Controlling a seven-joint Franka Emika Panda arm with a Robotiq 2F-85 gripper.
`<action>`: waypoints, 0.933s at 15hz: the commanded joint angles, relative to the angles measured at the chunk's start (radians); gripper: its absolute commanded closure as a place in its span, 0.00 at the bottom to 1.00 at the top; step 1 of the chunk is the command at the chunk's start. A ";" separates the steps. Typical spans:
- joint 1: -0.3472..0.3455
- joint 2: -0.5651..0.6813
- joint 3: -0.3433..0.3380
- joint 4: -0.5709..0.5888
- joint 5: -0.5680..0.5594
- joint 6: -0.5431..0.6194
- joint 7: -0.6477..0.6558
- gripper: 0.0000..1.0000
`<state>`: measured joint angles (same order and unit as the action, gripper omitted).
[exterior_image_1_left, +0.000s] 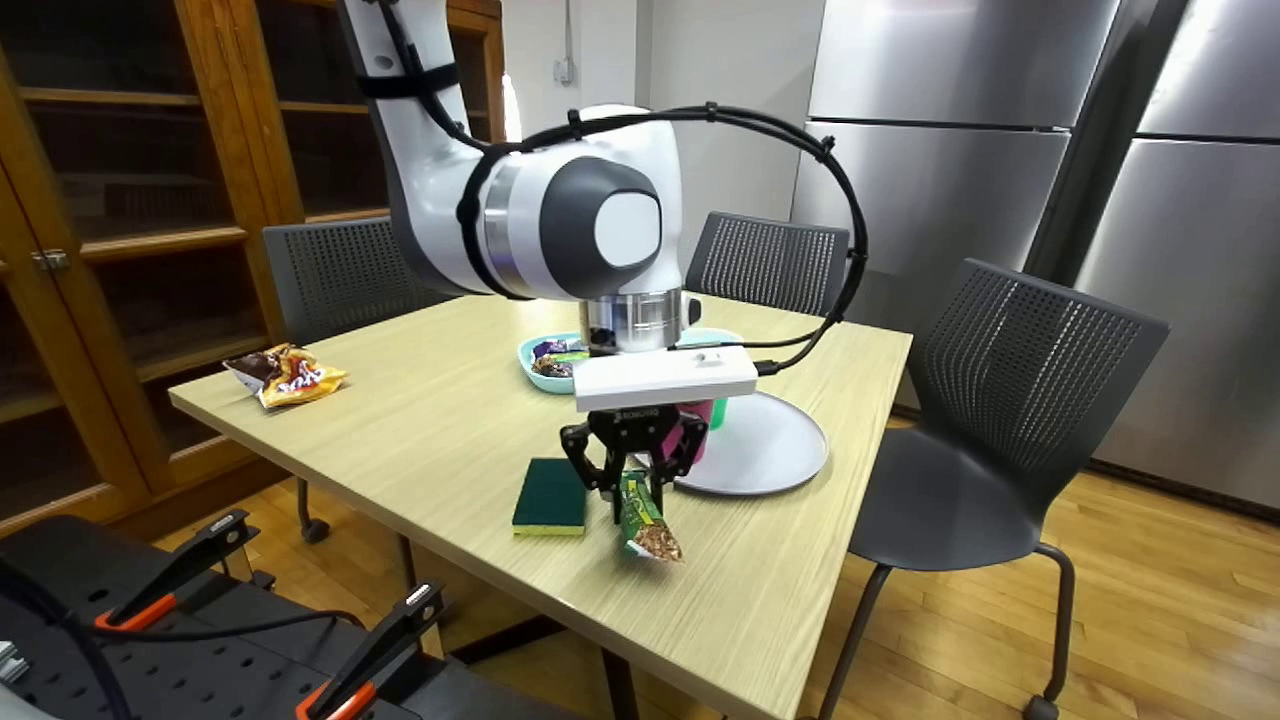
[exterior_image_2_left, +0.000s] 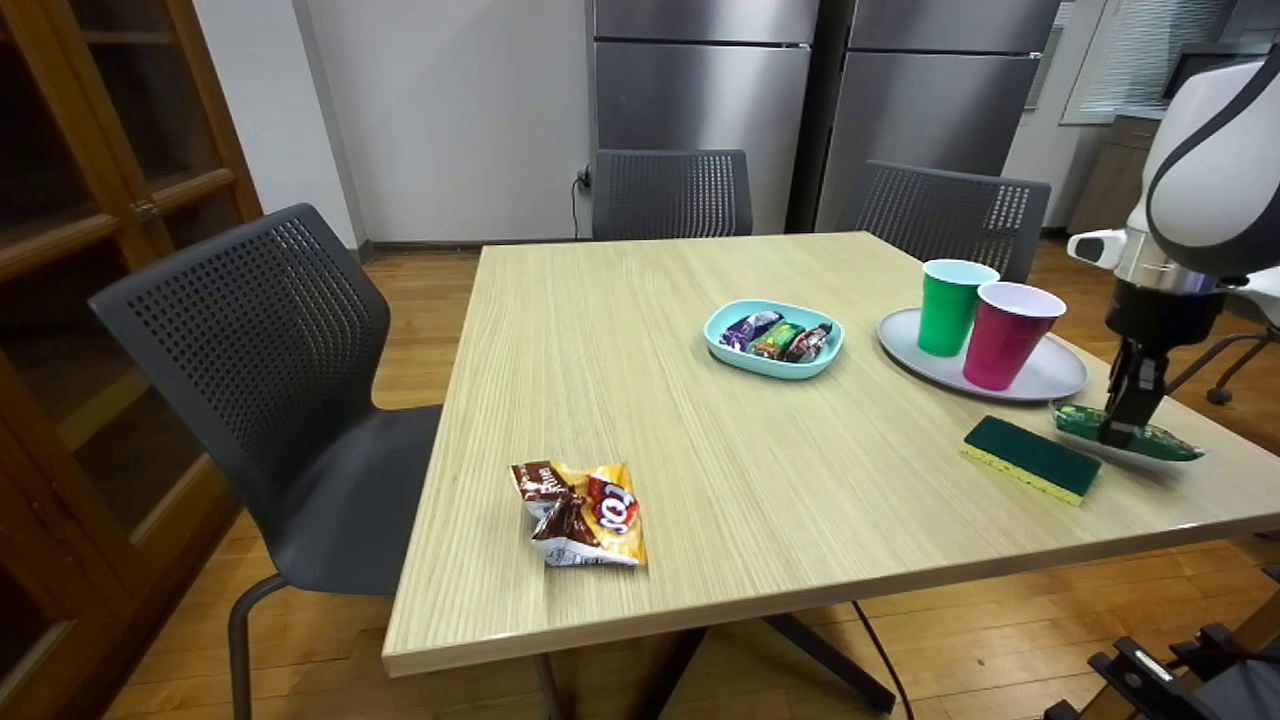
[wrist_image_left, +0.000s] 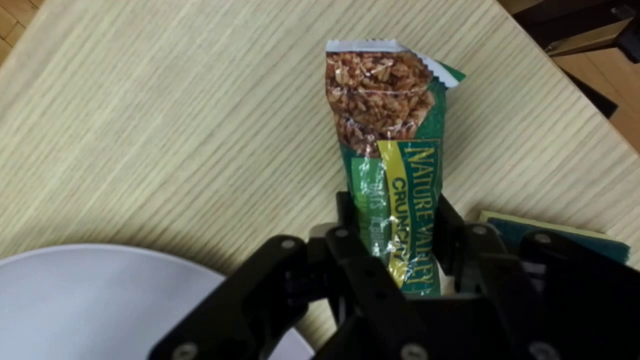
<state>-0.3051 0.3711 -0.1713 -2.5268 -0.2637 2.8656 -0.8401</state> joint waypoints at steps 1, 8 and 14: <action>-0.027 -0.115 0.037 -0.087 -0.003 0.010 -0.059 0.87; -0.014 -0.223 0.140 -0.146 0.148 0.011 -0.132 0.87; 0.026 -0.232 0.218 -0.097 0.349 -0.006 -0.129 0.87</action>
<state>-0.2910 0.1686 0.0168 -2.6359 0.0065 2.8660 -0.9453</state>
